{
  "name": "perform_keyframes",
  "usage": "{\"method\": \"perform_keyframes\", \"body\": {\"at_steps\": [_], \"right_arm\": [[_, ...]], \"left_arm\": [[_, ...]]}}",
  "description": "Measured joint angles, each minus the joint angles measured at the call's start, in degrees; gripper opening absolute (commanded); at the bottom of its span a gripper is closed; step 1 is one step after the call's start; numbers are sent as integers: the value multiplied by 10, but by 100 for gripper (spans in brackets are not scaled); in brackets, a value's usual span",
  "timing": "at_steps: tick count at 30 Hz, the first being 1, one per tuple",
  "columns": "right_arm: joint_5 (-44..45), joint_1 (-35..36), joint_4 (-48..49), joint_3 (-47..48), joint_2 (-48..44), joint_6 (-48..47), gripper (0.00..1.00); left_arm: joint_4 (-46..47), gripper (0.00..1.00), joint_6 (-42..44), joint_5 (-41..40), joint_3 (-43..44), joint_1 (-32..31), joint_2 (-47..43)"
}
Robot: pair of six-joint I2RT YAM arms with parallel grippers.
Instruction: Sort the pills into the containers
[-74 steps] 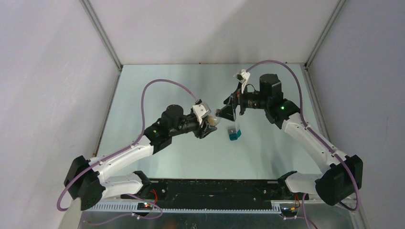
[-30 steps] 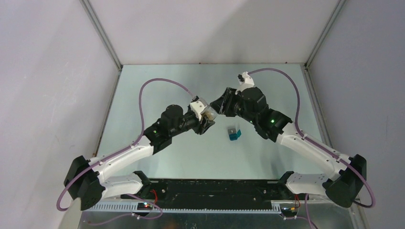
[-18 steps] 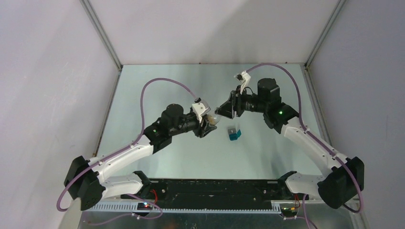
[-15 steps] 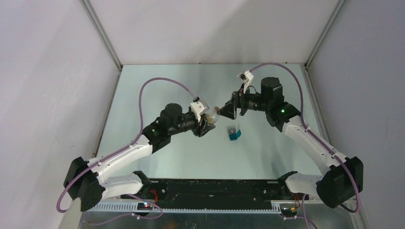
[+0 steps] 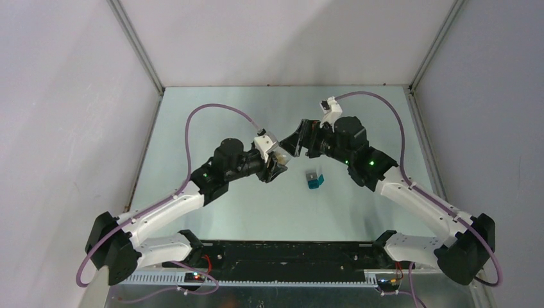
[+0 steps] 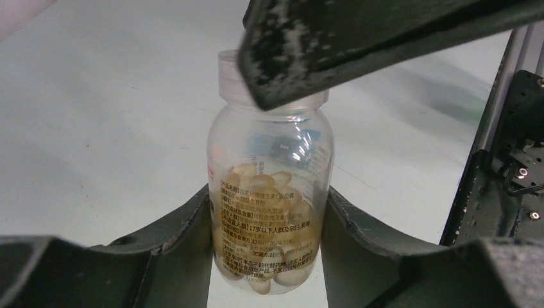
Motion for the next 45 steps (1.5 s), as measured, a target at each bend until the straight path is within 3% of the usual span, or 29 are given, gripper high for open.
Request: {"method": "perform_keyframes", "body": {"at_steps": [4,7,20,26,28,31,37,45], "right_arm": [[54,17,0,0,12,38,75],[78,17,-4,0,22,60,70],[72,18,-16,-5,10,38,73],[49,7,-18,-27,-19,18,68],[43,1,-18,-33,-28,17,73],[35,-7,-18,-39,-34,19,94],[18,2,12,-44,-33,17,99],[-9,2,60,-36,26,38,78]], "left_arm": [[0,0,0,-2,0,0,0],[0,0,0,-4,0,0,0],[-1,0,-9,-17,0,0,5],[0,0,-16,-28,0,1,6],[1,0,-17,-30,0,2,7],[4,0,-17,-30,0,3,7],[7,0,-17,-29,0,3,9],[11,0,-17,-29,0,3,12]]}}
